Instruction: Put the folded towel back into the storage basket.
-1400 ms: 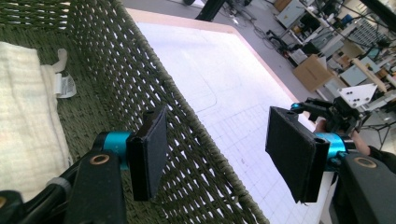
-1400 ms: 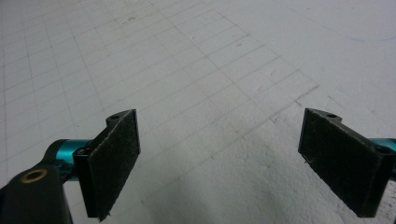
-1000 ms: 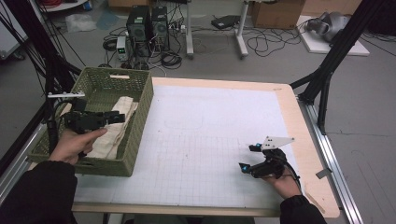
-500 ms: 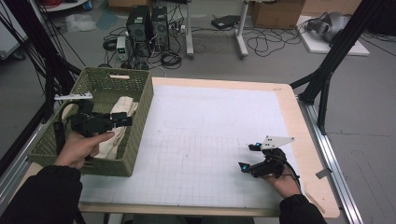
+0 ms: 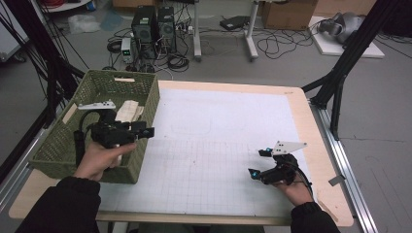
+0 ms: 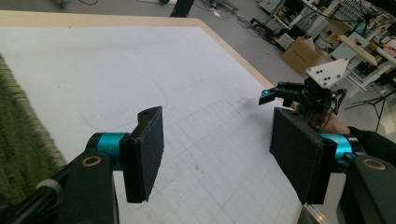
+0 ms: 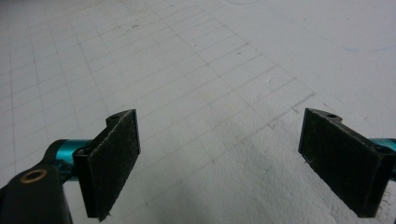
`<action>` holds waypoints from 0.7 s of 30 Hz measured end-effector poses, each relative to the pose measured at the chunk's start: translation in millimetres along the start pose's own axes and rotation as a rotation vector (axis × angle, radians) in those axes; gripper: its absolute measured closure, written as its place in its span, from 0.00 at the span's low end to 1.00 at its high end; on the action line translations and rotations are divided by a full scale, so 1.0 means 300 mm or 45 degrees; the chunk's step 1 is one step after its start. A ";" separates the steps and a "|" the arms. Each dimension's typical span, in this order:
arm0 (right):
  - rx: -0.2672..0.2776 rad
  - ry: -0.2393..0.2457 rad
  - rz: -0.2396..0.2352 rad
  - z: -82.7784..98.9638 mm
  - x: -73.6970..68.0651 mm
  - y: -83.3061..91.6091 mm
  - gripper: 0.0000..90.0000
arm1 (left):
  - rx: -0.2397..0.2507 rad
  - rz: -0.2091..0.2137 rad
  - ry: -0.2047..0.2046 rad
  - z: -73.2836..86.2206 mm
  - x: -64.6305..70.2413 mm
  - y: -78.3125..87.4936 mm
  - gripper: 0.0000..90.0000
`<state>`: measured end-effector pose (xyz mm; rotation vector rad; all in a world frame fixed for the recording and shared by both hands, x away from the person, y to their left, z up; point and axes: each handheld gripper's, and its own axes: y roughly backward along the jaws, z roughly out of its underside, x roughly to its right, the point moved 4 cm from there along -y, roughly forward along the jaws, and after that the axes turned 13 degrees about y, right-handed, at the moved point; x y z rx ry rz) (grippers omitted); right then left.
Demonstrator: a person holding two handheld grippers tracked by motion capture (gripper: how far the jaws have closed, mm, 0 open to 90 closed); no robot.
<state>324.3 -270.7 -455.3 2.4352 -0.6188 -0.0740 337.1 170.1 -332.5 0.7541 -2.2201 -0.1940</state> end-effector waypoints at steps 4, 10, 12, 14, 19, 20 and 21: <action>0.000 -0.002 -0.006 -0.001 -0.002 0.000 0.13 | -0.001 -0.023 -0.025 0.010 0.025 -0.030 0.40; 0.004 0.000 -0.003 -0.003 0.000 0.001 0.13 | -0.001 -0.070 -0.047 0.032 0.058 -0.080 0.40; 0.005 0.005 -0.004 -0.003 0.000 0.001 0.13 | -0.005 -0.078 -0.059 0.041 0.069 -0.095 0.40; 0.004 0.000 -0.005 -0.003 -0.001 0.002 0.13 | -0.014 -0.062 -0.060 0.051 0.082 -0.112 0.40; 0.013 0.005 -0.003 -0.007 0.000 0.005 0.13 | -0.005 -0.083 -0.087 0.075 0.109 -0.151 0.39; 0.015 0.011 0.001 -0.007 0.002 0.005 0.13 | -0.006 -0.090 -0.096 0.080 0.113 -0.159 0.39; 0.015 0.003 -0.003 -0.007 0.000 0.006 0.13 | -0.004 -0.086 -0.099 0.085 0.118 -0.167 0.39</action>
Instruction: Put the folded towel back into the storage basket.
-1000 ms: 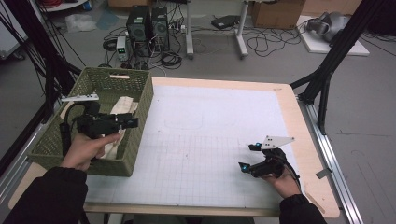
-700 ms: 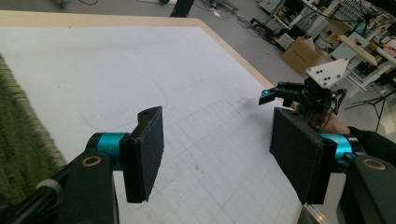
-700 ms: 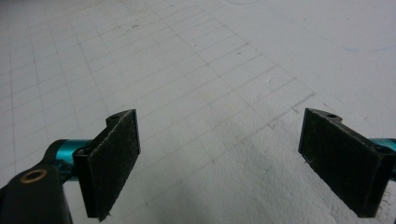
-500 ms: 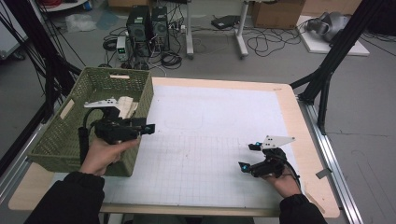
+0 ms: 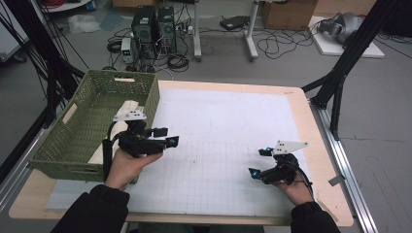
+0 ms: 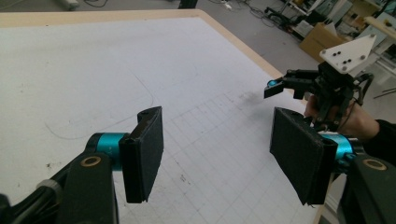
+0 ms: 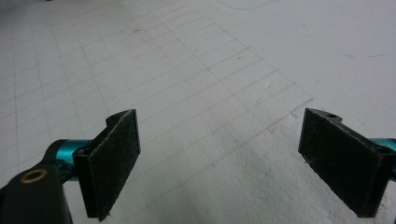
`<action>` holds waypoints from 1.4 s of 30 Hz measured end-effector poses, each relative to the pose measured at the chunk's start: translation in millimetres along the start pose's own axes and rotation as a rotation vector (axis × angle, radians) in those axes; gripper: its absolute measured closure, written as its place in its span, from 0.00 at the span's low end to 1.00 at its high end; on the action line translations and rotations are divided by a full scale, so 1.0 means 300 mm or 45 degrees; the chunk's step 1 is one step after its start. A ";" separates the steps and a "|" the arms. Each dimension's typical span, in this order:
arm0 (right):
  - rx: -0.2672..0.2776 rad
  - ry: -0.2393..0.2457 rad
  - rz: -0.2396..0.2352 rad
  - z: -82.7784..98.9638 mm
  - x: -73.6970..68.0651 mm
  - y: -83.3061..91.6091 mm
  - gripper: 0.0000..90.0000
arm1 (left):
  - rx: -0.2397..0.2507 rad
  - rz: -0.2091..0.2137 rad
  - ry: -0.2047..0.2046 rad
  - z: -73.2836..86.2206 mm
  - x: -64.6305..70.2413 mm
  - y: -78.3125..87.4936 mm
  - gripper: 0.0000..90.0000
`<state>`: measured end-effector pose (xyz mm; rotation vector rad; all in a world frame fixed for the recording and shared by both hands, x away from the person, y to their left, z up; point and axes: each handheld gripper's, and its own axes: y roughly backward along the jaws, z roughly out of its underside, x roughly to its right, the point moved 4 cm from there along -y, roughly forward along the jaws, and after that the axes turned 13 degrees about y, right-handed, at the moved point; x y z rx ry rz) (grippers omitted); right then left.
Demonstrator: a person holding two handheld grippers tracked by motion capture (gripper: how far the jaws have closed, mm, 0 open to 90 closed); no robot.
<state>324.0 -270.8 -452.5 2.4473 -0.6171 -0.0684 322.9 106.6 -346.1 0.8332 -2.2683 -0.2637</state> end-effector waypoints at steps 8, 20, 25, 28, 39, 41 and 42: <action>0.008 0.006 0.007 -0.003 -0.004 0.004 0.13 | 0.009 -0.026 -0.046 0.039 0.030 -0.047 0.39; 0.016 0.017 0.004 -0.010 -0.015 0.012 0.13 | 0.034 -0.076 -0.106 0.089 0.040 -0.081 0.38; 0.023 0.015 0.005 -0.012 -0.020 0.015 0.13 | 0.035 -0.099 -0.121 0.123 0.032 -0.100 0.37; 0.021 0.017 0.005 -0.013 -0.022 0.015 0.13 | 0.041 -0.116 -0.142 0.138 0.031 -0.109 0.37; 0.019 0.019 0.004 -0.016 -0.034 0.018 0.13 | 0.026 -0.169 -0.205 0.200 0.013 -0.144 0.37; 0.025 0.023 0.003 -0.017 -0.033 0.018 0.13 | 0.024 -0.186 -0.214 0.213 0.004 -0.150 0.37; 0.027 0.023 0.004 -0.017 -0.034 0.017 0.13 | 0.024 -0.194 -0.217 0.221 0.000 -0.154 0.37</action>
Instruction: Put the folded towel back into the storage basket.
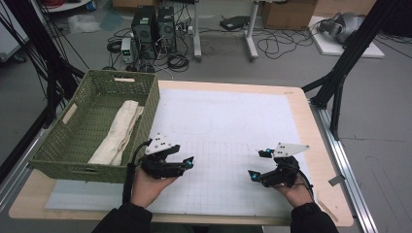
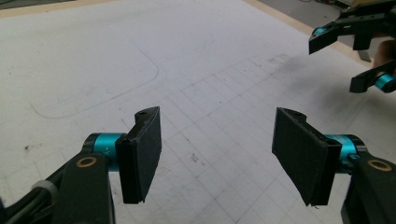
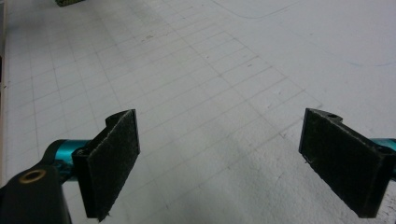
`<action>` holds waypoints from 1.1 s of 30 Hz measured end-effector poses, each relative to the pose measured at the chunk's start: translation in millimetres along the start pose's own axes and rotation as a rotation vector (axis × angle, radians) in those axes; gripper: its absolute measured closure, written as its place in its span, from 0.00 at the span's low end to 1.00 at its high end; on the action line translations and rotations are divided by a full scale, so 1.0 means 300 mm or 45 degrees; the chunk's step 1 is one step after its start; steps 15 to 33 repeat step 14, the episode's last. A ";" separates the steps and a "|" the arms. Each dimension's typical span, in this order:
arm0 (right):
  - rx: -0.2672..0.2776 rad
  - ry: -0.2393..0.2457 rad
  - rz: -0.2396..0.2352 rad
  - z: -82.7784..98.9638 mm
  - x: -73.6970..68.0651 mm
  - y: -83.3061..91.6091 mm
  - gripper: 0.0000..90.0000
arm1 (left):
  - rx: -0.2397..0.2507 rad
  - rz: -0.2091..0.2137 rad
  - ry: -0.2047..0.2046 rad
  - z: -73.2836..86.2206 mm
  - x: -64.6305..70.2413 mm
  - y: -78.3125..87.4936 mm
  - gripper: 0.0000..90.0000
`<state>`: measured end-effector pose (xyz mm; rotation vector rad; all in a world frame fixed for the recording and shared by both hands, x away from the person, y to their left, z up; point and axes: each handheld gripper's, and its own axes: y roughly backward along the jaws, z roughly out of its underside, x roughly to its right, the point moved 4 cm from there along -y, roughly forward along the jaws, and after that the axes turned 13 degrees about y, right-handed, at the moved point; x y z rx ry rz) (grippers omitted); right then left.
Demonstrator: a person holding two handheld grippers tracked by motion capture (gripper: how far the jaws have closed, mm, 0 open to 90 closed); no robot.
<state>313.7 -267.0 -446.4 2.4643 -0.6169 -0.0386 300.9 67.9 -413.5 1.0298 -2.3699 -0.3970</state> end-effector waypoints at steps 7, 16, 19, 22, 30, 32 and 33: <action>0.004 -0.010 -0.009 -0.001 -0.016 0.001 0.13 | -0.027 -0.040 -0.052 0.035 -0.013 -0.021 0.37; -0.003 0.002 -0.028 -0.001 -0.029 -0.013 0.13 | -0.047 -0.061 -0.072 0.060 -0.023 -0.030 0.37; -0.003 0.002 -0.028 -0.001 -0.029 -0.013 0.13 | -0.047 -0.061 -0.072 0.060 -0.023 -0.030 0.37; -0.003 0.002 -0.028 -0.001 -0.029 -0.013 0.13 | -0.047 -0.061 -0.072 0.060 -0.023 -0.030 0.37; -0.003 0.002 -0.028 -0.001 -0.029 -0.013 0.13 | -0.047 -0.061 -0.072 0.060 -0.023 -0.030 0.37; -0.003 0.002 -0.028 -0.001 -0.029 -0.013 0.13 | -0.047 -0.061 -0.072 0.060 -0.023 -0.030 0.37; -0.003 0.002 -0.028 -0.001 -0.029 -0.013 0.13 | -0.047 -0.061 -0.072 0.060 -0.023 -0.030 0.37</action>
